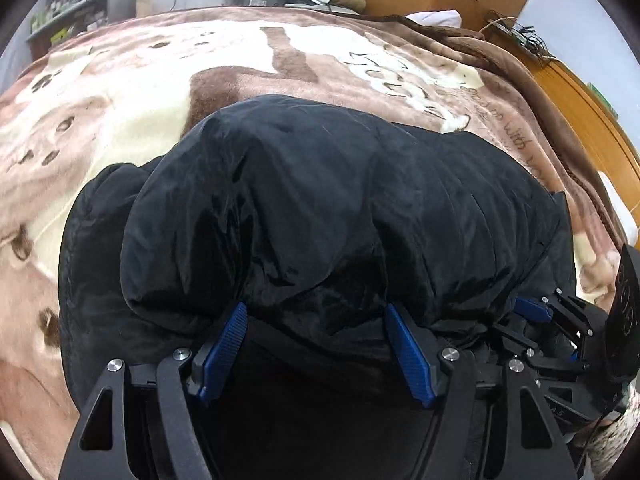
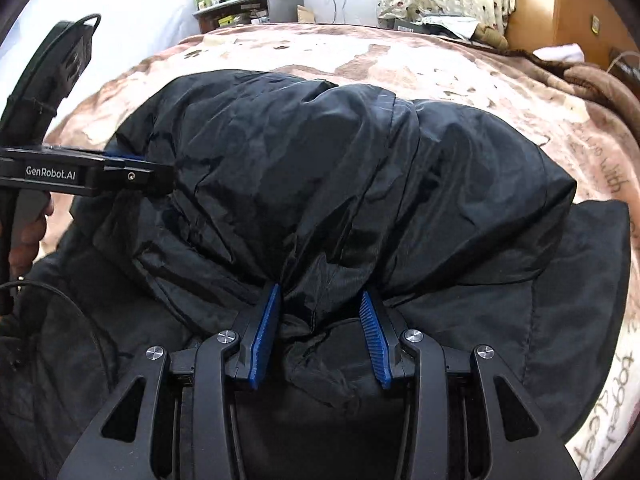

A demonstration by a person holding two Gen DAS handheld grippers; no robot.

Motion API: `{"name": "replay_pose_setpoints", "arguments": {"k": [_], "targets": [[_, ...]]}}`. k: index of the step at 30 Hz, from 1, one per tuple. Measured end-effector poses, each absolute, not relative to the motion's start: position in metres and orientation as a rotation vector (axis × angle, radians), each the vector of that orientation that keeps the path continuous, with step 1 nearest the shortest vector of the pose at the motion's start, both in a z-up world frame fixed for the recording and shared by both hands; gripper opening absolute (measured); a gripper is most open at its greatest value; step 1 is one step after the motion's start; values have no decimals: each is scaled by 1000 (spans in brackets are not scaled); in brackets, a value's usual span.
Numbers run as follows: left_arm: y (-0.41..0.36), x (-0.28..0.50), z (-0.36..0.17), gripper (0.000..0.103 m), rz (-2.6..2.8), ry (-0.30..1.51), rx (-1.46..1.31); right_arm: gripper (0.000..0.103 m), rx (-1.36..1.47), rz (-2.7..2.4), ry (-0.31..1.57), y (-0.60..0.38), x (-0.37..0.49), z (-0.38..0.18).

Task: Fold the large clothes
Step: 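Open both tools and press the folded jacket flat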

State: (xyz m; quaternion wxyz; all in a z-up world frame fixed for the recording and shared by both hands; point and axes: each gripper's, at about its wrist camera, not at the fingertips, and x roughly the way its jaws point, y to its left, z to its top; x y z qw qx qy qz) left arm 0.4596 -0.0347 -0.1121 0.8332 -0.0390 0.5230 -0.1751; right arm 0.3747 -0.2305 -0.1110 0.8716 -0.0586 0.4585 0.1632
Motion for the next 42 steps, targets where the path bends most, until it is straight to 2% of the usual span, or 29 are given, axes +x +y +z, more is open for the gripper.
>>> {"name": "replay_pose_setpoints", "arguments": {"k": [4,8,13,19,28,42], "targets": [[-26,452,-90,72,-372,1089,-134,41,-80,330,960,-235,369,-86],[-17,444,-58,71,-364,994,-160,41,-49,317,781,-246,352,-36],[-18,461,-33,71,-336,926,-234,42,-13,218,700,-251,374,-10],[-24,478,-74,71,-237,1006,-193,42,80,172,806,-255,409,-54],[-30,482,-119,73,-276,1007,-141,42,-18,162,861,-246,409,-106],[-26,484,-121,72,-280,1013,-202,42,5,159,888,-249,409,-115]]}}
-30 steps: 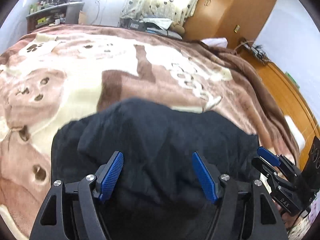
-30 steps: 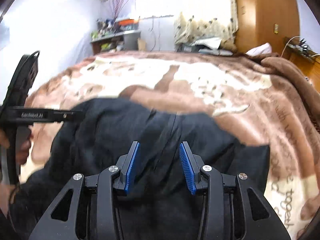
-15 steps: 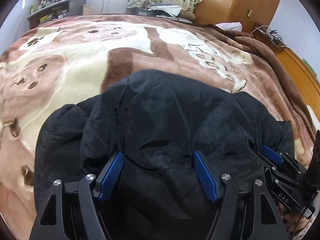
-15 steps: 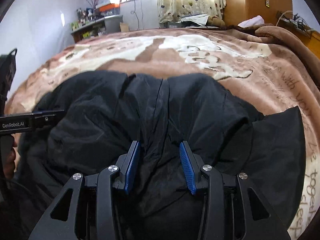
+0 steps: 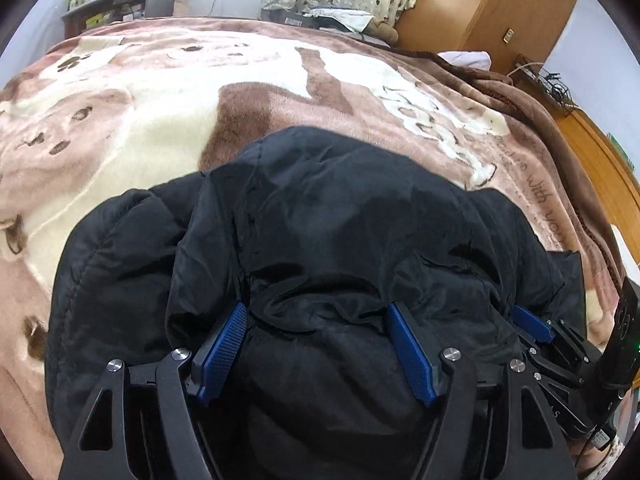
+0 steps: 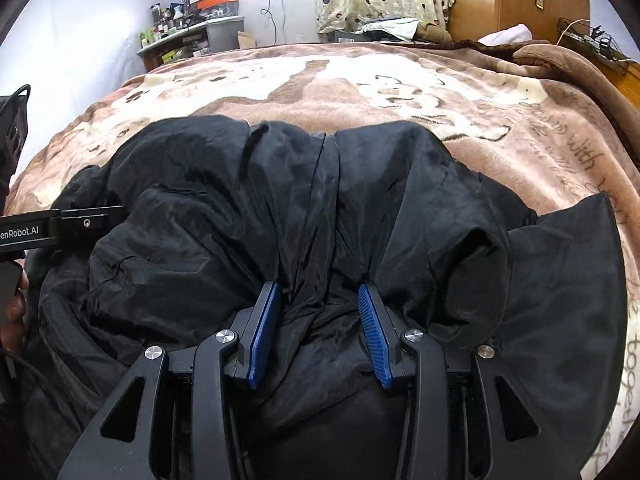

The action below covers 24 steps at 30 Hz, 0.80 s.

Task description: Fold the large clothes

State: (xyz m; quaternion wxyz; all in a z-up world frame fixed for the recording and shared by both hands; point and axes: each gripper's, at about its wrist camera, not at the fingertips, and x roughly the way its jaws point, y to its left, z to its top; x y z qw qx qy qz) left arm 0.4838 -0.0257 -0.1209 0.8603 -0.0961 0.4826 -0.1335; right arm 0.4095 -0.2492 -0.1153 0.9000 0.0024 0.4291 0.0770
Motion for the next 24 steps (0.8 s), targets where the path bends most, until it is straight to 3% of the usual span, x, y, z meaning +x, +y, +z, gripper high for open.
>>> {"name": "replay_pose_setpoints", "arguments": {"k": [6,11,24], "targets": [[-13,472,-87,81,-282,1021,-292,44,56,138,832,-256,392,-67],[7,433,-45,81,-277,986,-325,45,132,141,704,-269,341,3],[92,264,60,85,-280,899,-382,46,118,103,488,-318,157,173]]}}
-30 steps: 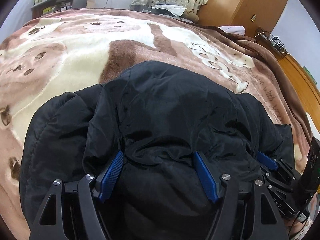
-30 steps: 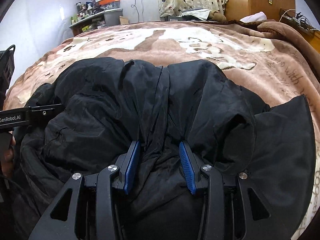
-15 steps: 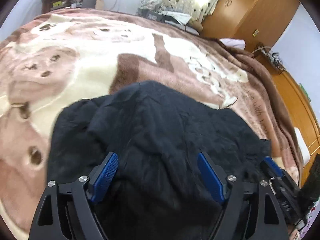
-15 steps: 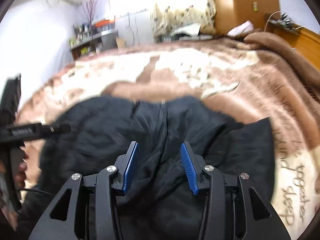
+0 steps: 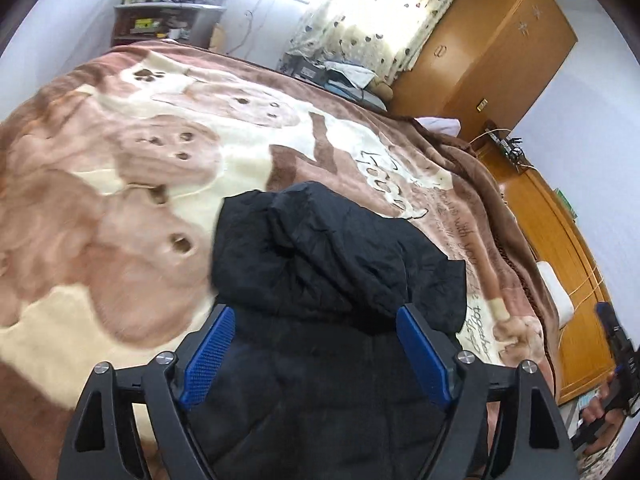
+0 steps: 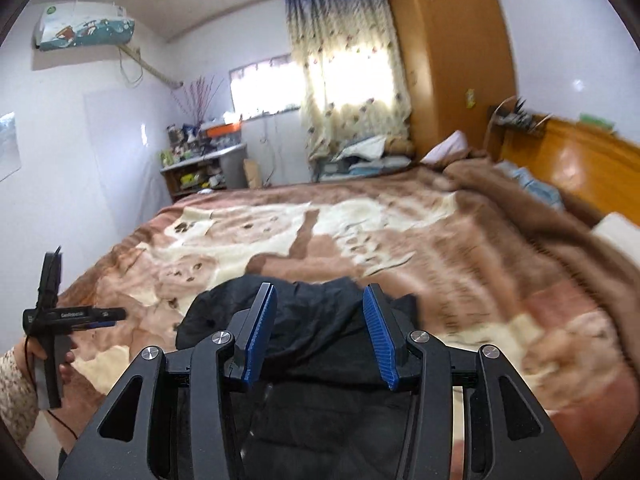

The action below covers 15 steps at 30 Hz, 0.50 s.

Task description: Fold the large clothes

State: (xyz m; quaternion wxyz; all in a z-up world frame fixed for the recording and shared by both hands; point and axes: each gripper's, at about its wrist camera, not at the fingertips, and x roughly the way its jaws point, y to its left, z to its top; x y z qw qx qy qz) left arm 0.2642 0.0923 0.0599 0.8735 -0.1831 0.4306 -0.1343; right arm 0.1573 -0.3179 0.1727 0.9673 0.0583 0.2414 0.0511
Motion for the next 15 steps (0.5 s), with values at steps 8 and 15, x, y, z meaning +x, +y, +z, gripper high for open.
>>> {"name": "replay_pose_setpoints", "arguments": {"k": [8,15], "targets": [[136,168,54,89,-254,925,-331,55,38,14,460,-363,37,221],[140,131,-15,89,-270,1039,-372,58,60,-67,608,-384,-7,129]]}}
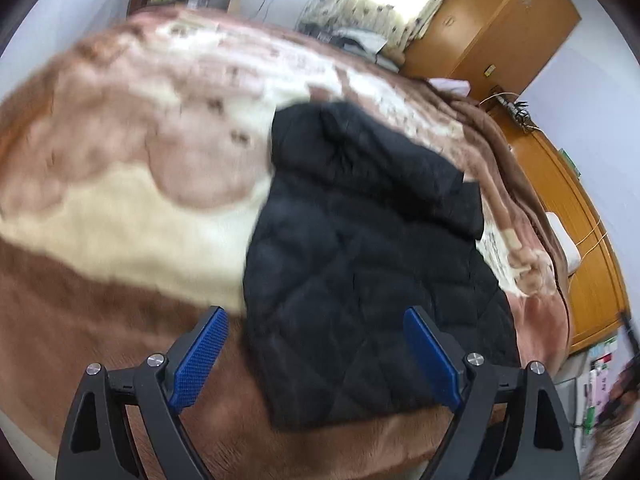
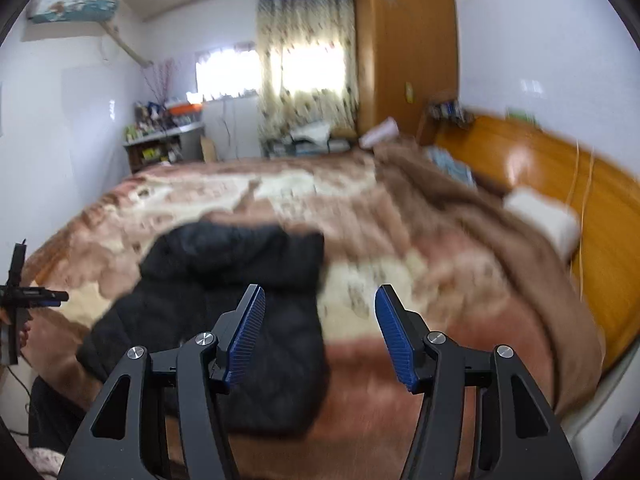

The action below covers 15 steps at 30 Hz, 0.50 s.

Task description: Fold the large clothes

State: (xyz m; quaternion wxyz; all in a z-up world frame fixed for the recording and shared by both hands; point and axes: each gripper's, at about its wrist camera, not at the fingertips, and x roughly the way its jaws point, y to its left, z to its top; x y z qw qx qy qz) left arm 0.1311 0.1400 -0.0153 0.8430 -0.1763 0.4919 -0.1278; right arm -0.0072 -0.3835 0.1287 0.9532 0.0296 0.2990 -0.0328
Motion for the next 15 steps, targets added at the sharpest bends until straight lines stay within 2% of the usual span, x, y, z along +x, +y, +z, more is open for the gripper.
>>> {"name": "replay_pose_setpoints", "arguments": {"k": [7,15], "targets": [[137,115,-73,89,-217,1120,-418,58,189,-45,785,-378,-3,9],[120,115,-111,89,-207,1188,-403,58,260,-24,913,-375,20,-56]]}}
